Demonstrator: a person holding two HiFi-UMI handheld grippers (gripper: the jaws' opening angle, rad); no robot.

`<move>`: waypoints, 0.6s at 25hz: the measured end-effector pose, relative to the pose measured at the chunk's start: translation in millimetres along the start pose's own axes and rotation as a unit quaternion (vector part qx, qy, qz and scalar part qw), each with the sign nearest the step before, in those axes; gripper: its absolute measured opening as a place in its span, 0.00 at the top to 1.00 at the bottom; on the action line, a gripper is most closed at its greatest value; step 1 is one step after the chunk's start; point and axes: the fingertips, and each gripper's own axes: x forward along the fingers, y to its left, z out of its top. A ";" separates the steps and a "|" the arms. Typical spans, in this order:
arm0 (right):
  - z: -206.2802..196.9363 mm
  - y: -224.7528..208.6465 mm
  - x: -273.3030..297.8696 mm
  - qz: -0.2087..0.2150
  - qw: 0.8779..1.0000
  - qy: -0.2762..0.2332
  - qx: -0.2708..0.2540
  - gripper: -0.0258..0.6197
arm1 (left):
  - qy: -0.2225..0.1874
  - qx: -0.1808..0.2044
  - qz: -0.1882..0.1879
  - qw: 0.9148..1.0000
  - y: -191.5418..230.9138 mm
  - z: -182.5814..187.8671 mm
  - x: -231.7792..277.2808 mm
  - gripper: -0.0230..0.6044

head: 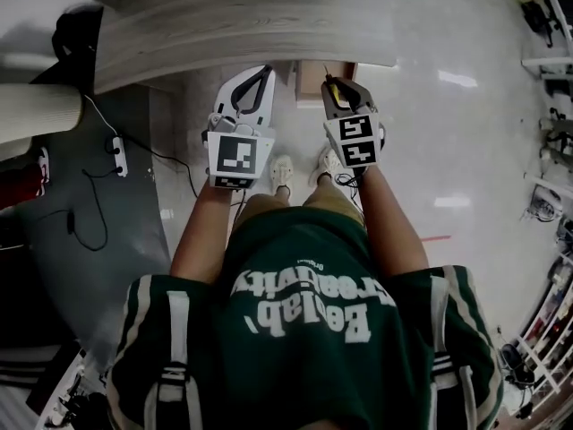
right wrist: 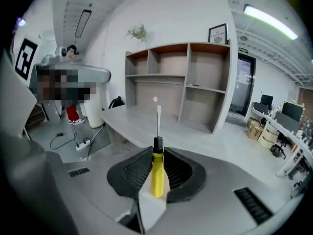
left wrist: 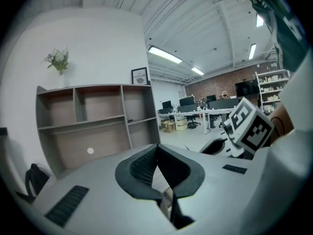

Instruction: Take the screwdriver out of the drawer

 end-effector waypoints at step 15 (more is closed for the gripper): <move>119.3 14.6 -103.1 -0.021 0.992 -0.127 0.003 0.82 | -0.052 0.032 0.007 0.998 14.9 78.2 -48.8 0.94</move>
